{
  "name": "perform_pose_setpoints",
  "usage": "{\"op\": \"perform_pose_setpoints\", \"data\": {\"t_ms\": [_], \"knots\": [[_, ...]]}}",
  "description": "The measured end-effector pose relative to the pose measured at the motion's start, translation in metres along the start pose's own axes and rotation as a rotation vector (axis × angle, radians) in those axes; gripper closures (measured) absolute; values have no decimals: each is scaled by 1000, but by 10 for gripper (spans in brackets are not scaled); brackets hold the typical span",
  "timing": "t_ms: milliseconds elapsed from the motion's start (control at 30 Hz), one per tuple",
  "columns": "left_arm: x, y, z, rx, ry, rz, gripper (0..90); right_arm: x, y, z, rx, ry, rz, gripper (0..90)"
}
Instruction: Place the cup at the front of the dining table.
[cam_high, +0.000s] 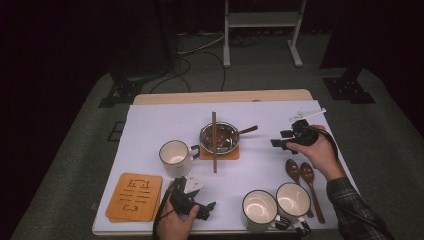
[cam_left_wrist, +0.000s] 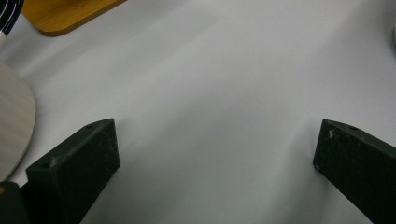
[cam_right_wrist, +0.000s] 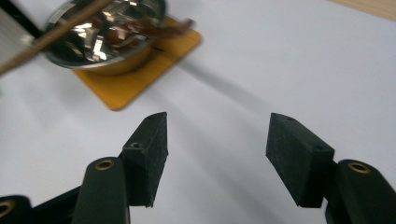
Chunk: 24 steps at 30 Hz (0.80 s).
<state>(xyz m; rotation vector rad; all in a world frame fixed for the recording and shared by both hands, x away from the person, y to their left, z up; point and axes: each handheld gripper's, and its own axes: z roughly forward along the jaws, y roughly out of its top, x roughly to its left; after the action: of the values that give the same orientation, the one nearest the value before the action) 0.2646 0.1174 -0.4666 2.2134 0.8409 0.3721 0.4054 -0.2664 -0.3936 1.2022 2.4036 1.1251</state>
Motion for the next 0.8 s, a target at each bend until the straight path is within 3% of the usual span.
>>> {"op": "perform_pose_setpoints", "data": {"t_ms": [267,500,800], "knots": [[0,0,0,3,0,1,0,-26,-19,2,-6,-85,58,376],[0,0,0,3,0,1,0,-40,-32,7,-3,-119,87,373],[0,0,0,3,0,1,0,-49,-46,14,10,-190,88,369]]}}
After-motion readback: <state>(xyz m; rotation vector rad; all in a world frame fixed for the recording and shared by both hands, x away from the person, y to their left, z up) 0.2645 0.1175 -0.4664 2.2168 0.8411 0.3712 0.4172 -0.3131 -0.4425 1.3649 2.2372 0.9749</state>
